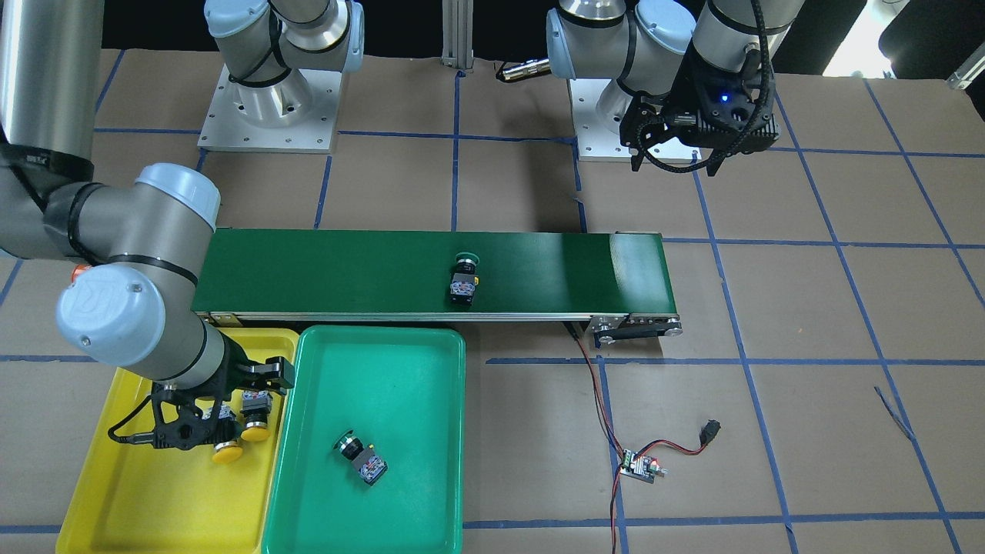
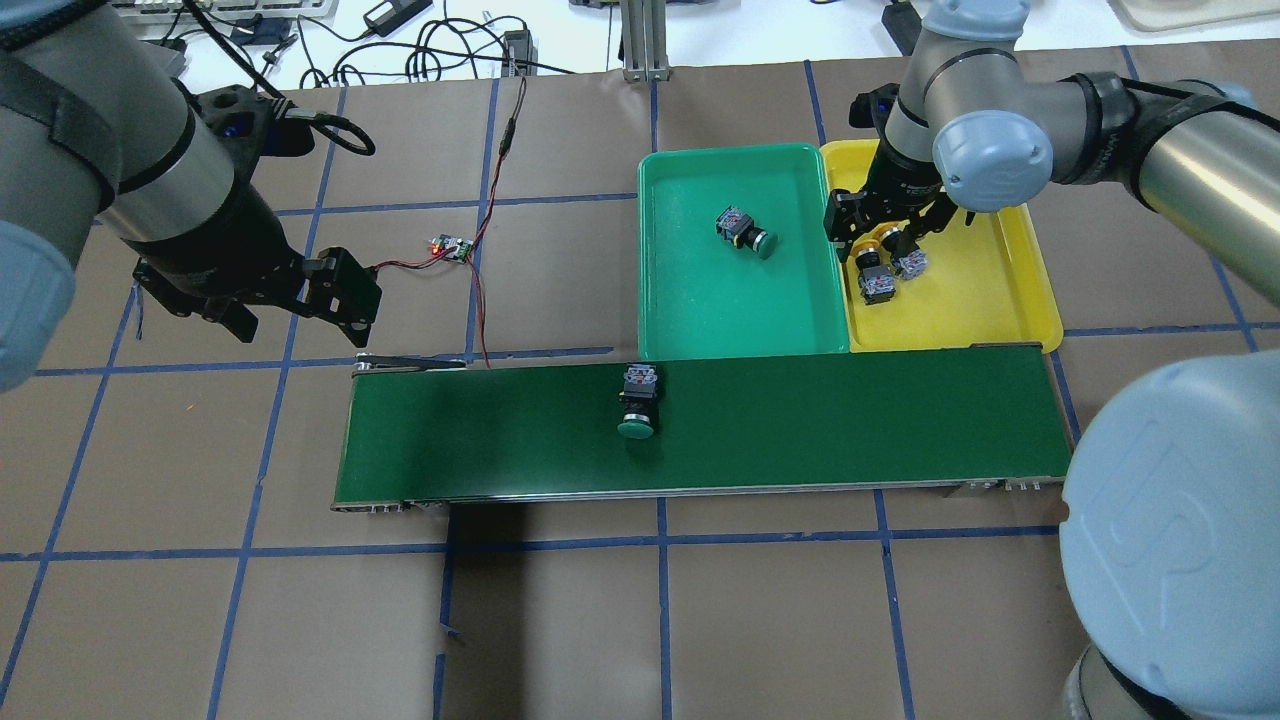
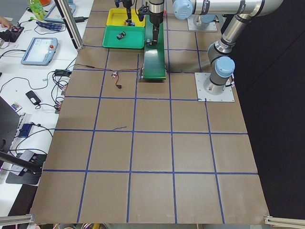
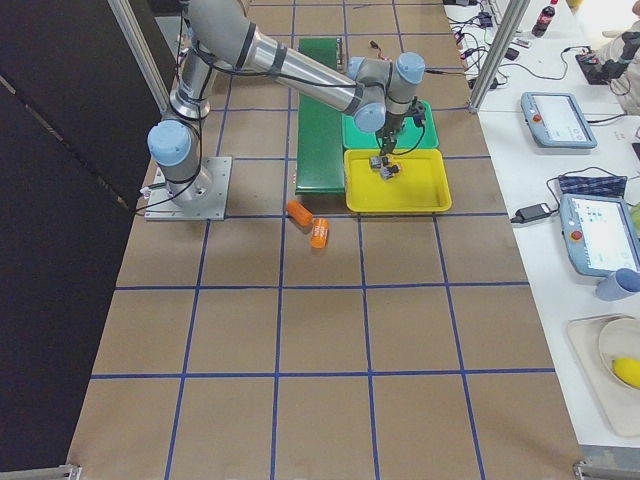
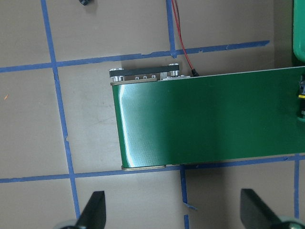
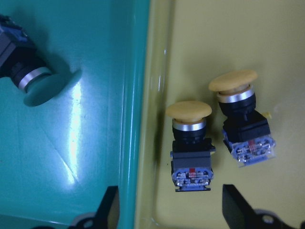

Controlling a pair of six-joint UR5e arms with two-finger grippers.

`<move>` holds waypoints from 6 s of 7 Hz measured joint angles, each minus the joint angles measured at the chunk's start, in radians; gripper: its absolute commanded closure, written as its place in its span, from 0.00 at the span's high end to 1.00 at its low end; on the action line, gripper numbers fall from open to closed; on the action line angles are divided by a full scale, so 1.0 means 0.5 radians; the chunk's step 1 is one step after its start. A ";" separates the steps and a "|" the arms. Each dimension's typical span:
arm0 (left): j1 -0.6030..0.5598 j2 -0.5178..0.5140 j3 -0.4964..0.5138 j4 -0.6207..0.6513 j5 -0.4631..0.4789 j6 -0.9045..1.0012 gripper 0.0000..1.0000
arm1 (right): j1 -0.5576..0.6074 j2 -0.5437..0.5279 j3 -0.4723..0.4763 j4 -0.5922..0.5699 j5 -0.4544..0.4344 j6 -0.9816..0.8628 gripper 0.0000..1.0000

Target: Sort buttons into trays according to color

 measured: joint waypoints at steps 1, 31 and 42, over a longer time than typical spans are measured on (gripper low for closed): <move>0.000 0.000 -0.002 0.001 0.001 0.000 1.00 | 0.008 -0.049 0.027 0.028 0.003 0.011 0.80; -0.003 -0.003 -0.007 0.004 -0.002 0.003 1.00 | 0.600 -0.238 0.267 -0.536 -0.004 0.768 0.51; -0.003 -0.005 -0.009 0.002 -0.004 0.004 1.00 | 0.529 -0.649 -0.417 0.684 0.016 0.670 1.00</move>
